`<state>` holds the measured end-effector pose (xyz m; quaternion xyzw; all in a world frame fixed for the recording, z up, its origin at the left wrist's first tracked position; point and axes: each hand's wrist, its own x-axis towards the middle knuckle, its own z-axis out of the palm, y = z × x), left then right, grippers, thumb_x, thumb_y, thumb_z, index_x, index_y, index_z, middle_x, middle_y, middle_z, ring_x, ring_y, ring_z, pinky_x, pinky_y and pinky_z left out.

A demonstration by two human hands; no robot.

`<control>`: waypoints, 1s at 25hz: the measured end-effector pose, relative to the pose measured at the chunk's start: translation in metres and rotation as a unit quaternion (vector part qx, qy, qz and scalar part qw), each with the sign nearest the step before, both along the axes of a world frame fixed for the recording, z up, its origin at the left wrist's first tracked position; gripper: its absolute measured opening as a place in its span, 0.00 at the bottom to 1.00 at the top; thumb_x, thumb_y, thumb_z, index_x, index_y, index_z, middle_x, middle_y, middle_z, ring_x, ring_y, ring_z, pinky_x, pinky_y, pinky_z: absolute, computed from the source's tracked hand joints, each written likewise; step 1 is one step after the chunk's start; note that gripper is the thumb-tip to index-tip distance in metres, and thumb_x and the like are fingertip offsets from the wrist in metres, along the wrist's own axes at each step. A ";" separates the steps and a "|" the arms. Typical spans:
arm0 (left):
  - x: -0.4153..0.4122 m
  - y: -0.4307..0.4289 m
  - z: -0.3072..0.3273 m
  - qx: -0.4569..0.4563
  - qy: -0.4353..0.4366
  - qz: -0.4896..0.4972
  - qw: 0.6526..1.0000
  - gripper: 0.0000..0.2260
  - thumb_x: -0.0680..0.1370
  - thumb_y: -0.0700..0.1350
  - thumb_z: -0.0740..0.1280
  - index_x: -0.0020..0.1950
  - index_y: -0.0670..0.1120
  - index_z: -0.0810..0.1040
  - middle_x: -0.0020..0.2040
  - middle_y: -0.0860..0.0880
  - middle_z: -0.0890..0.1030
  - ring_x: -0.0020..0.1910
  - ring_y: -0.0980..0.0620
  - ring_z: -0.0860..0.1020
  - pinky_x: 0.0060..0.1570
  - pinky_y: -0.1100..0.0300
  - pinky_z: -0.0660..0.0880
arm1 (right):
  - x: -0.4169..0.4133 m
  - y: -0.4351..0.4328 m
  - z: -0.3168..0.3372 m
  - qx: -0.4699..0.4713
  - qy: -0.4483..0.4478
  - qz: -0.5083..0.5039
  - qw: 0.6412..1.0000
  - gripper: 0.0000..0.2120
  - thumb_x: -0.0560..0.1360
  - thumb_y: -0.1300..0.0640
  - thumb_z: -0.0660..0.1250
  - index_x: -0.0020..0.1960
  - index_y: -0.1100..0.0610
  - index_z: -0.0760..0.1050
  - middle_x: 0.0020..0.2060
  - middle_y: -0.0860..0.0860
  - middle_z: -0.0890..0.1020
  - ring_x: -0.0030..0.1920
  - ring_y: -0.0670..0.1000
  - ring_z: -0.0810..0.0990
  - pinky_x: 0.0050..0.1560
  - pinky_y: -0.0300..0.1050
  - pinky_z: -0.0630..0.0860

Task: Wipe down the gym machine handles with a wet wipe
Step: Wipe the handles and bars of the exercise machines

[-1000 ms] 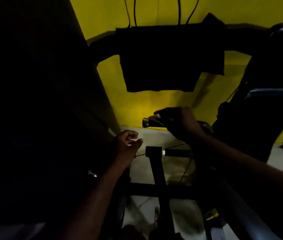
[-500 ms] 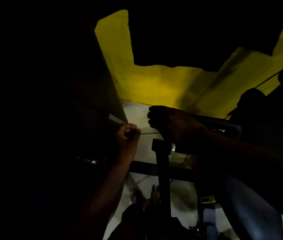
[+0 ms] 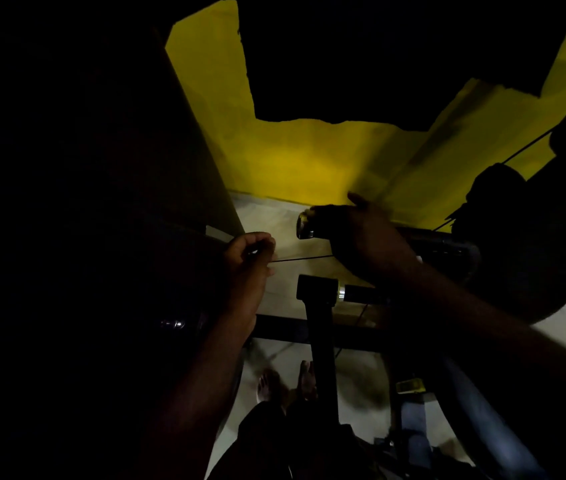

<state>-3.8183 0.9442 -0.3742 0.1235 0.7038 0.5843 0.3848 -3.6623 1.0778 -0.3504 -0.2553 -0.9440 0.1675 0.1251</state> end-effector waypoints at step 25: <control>-0.001 0.065 0.025 -0.023 -0.137 -0.172 0.975 0.09 0.85 0.35 0.59 0.54 0.44 0.79 0.45 0.44 0.81 0.34 0.51 0.78 0.32 0.59 0.74 | 0.013 -0.023 -0.013 0.100 0.059 0.025 0.993 0.19 0.81 0.59 0.61 0.70 0.60 0.78 0.66 0.61 0.80 0.65 0.64 0.80 0.69 0.59 0.73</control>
